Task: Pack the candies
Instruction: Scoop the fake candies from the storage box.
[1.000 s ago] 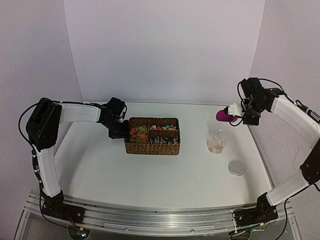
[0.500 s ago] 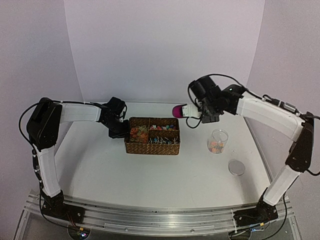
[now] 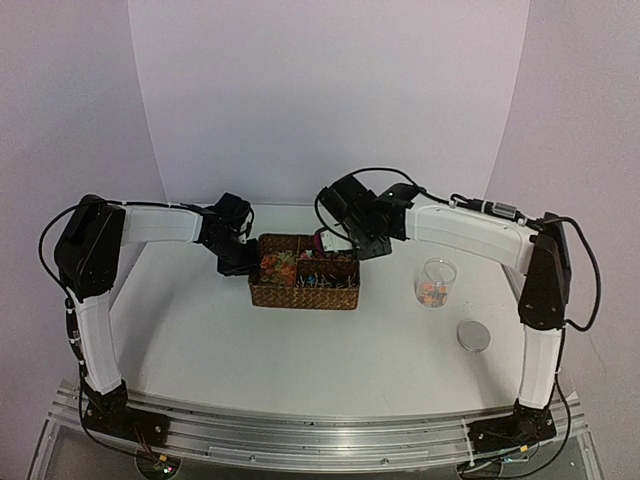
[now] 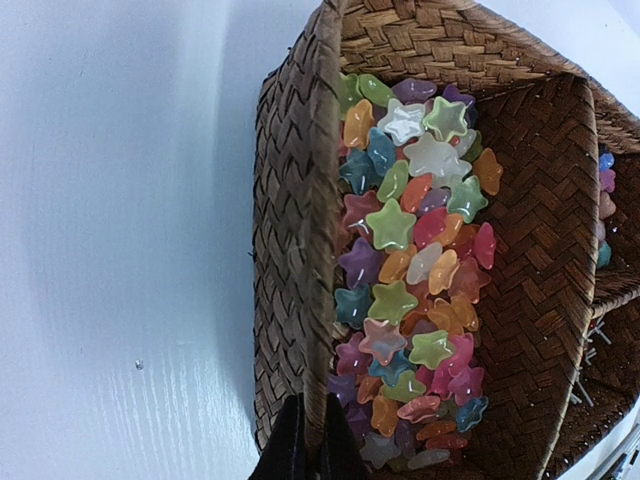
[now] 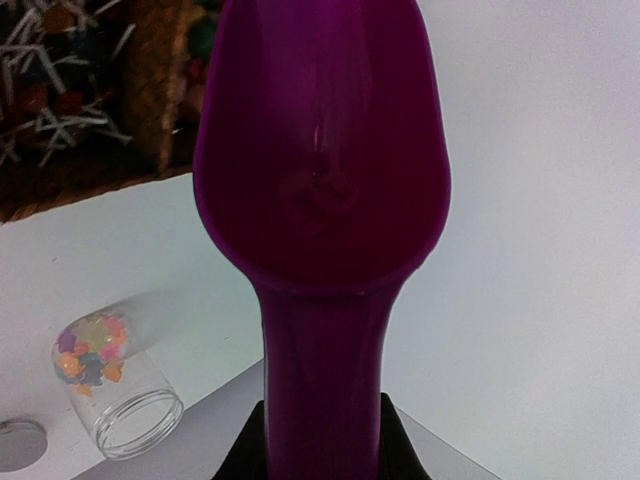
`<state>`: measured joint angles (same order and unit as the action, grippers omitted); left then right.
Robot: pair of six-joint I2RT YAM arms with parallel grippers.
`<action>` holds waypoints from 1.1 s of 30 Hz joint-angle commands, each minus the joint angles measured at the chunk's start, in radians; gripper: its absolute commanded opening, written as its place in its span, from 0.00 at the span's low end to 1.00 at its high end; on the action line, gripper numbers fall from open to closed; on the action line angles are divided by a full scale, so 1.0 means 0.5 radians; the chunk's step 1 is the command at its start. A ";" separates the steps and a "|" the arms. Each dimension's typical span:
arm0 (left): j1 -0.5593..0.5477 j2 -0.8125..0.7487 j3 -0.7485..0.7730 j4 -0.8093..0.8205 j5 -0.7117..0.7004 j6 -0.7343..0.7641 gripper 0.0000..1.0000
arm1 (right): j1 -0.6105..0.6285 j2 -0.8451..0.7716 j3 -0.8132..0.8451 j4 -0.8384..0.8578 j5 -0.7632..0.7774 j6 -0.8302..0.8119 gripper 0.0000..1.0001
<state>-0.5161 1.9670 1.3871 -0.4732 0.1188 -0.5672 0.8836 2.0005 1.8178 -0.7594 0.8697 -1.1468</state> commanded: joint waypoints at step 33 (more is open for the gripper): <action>-0.060 0.111 0.252 -0.356 -0.077 0.071 0.00 | -0.118 0.802 0.630 -0.004 -1.068 -0.251 0.00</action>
<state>-0.5385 2.0144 1.5021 -0.6197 0.0505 -0.5282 0.7803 2.3420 2.0557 -0.6877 0.6824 -1.3039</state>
